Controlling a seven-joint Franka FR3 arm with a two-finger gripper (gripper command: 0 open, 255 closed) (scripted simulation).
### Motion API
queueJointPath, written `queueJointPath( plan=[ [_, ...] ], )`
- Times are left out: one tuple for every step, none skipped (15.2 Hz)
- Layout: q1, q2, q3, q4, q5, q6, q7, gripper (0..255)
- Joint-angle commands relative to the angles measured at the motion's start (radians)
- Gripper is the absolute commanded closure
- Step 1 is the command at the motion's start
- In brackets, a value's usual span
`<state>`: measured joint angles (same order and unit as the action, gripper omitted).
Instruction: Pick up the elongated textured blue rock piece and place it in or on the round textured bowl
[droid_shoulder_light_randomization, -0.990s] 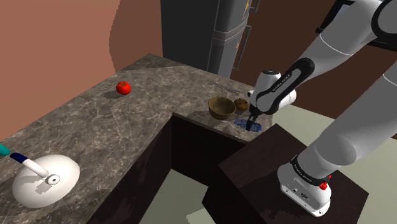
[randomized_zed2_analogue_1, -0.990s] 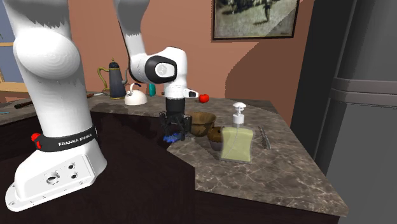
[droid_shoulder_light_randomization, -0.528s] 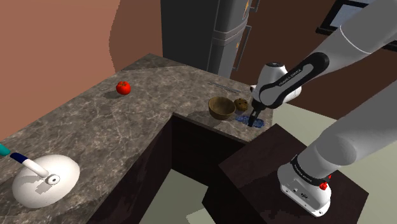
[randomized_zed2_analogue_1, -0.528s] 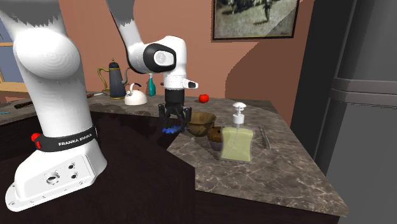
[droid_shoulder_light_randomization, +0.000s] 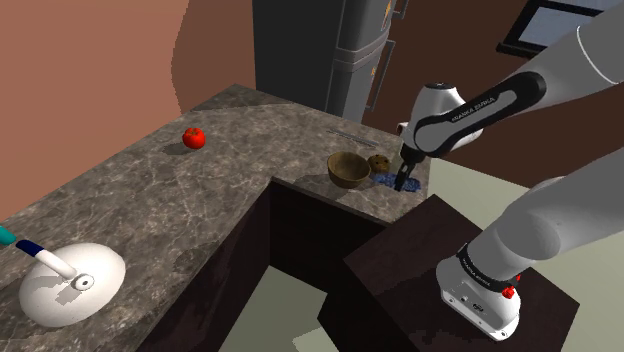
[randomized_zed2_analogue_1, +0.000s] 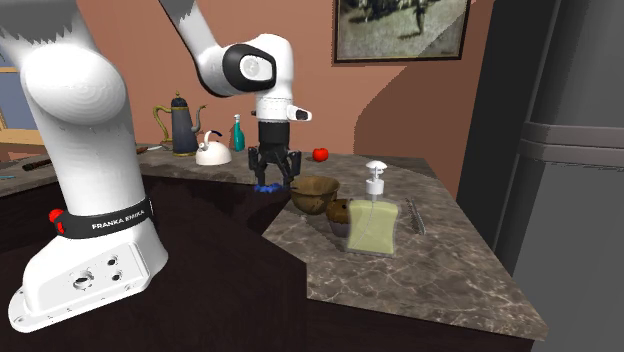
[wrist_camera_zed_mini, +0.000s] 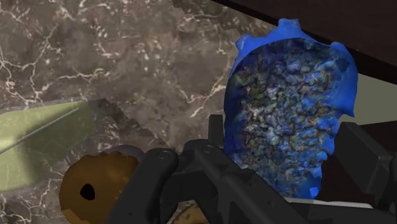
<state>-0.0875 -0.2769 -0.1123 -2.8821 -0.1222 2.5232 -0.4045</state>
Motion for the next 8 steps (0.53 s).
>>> queueJointPath(
  plan=[
    [0.002, -0.035, 0.003, 0.005, 0.002, -0.041, 0.001, 255],
    [0.002, -0.052, 0.003, 0.008, 0.003, -0.061, 0.0, 255],
    [0.002, -0.069, 0.004, 0.011, 0.004, -0.081, 0.0, 255],
    [0.002, -0.085, 0.005, 0.015, 0.005, -0.101, -0.001, 255],
    [0.002, -0.09, 0.005, 0.016, 0.005, -0.107, -0.001, 255],
    [0.013, -0.052, 0.011, 0.053, 0.016, -0.106, 0.006, 255],
    [0.024, -0.014, 0.017, 0.091, 0.026, -0.107, 0.013, 255],
    [0.033, 0.022, 0.023, 0.129, 0.035, -0.109, 0.02, 255]
  ],
)
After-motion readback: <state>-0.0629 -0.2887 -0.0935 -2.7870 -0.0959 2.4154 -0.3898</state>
